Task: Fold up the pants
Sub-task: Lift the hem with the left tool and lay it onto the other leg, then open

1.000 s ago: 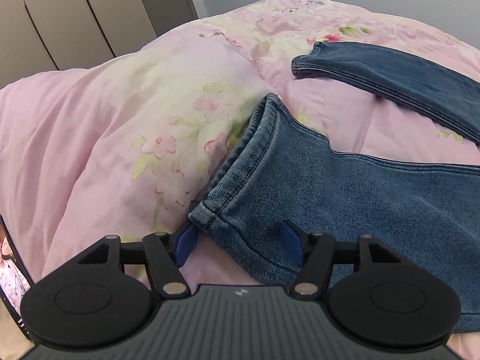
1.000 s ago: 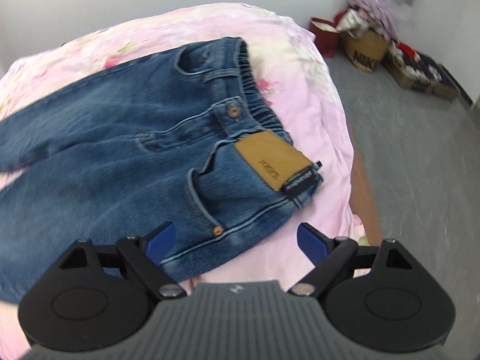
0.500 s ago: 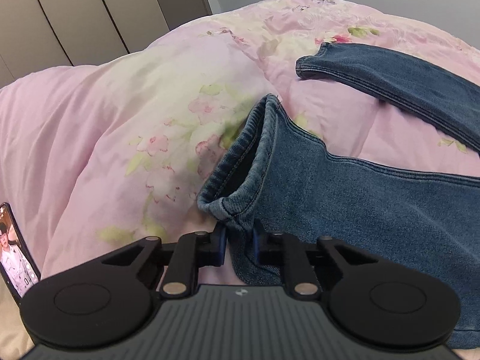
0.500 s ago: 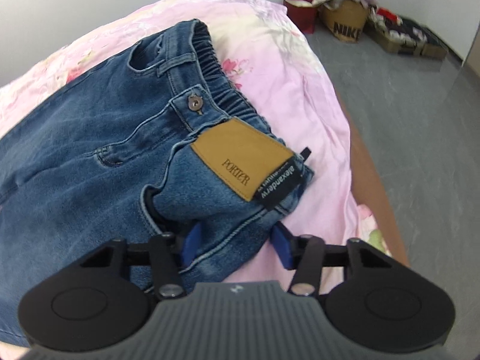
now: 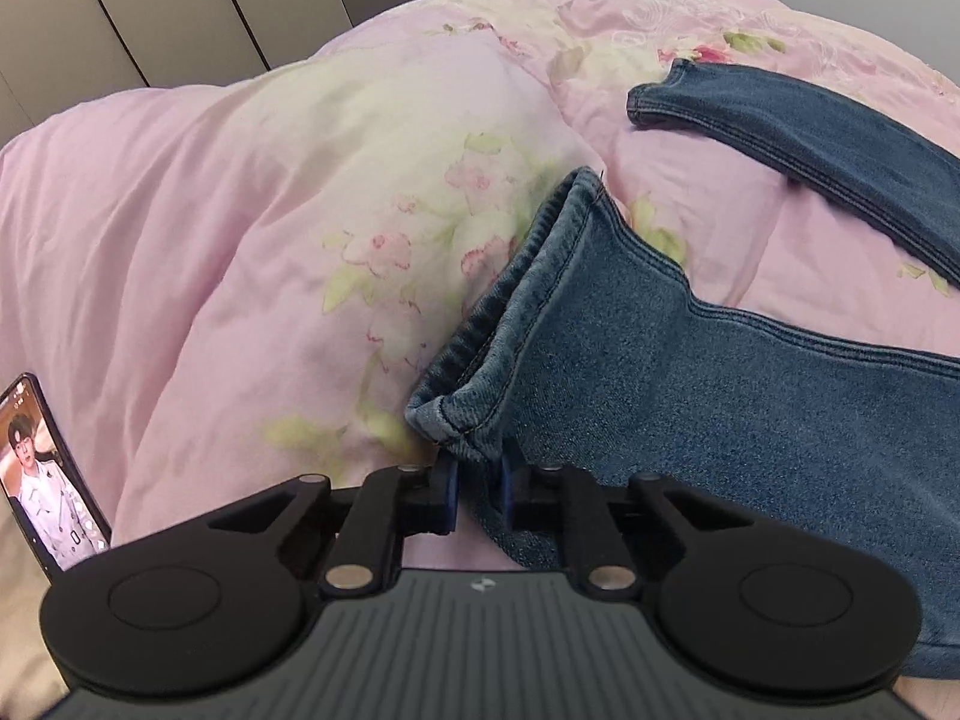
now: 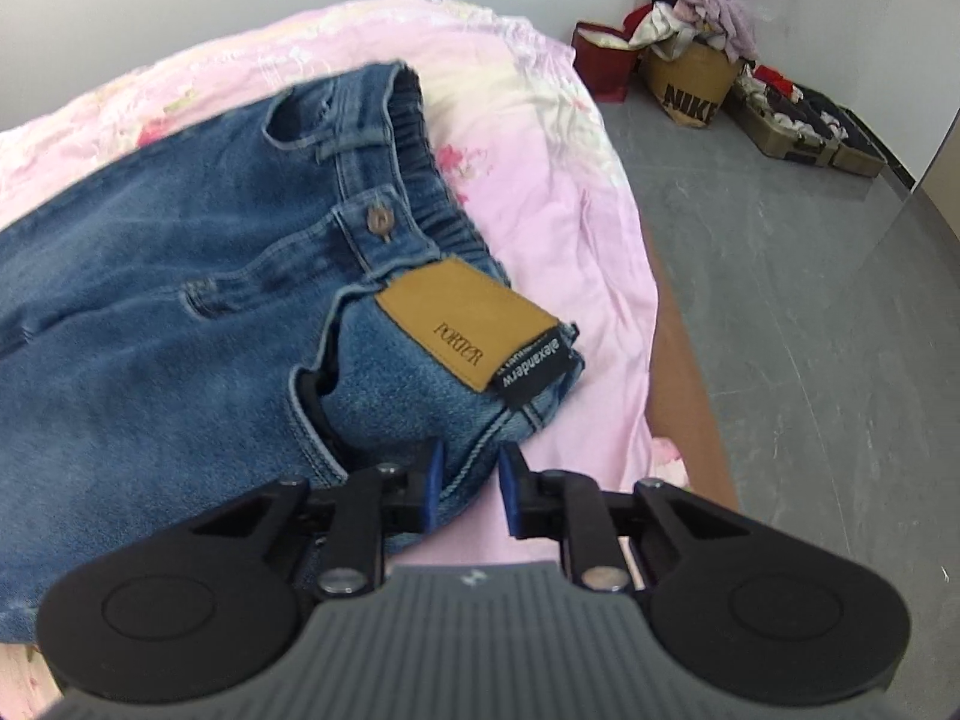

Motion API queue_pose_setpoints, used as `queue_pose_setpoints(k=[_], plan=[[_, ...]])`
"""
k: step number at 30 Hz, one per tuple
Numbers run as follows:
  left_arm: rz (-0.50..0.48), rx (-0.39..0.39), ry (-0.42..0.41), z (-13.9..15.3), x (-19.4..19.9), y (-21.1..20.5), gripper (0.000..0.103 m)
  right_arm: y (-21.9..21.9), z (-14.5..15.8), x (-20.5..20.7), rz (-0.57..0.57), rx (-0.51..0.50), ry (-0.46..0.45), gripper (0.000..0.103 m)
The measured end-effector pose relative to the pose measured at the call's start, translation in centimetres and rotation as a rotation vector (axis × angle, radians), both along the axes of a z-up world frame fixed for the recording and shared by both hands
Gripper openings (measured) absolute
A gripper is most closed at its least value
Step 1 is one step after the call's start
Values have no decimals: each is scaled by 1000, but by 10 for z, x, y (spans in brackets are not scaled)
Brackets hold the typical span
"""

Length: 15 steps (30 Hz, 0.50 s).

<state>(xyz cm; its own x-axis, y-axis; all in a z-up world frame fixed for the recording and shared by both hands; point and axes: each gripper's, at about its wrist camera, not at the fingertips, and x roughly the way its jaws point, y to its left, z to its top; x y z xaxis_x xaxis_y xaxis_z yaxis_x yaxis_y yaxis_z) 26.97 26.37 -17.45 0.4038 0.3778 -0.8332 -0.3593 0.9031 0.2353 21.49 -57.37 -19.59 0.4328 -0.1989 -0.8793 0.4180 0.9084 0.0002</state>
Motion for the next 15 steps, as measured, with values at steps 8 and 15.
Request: queue_pose_setpoints(k=[8, 15], plan=[[-219, 140, 65, 4, -8, -23, 36, 2, 10, 1, 140, -83, 25, 46], [-597, 420, 83, 5, -61, -70, 56, 32, 37, -28, 495, -262, 24, 64]])
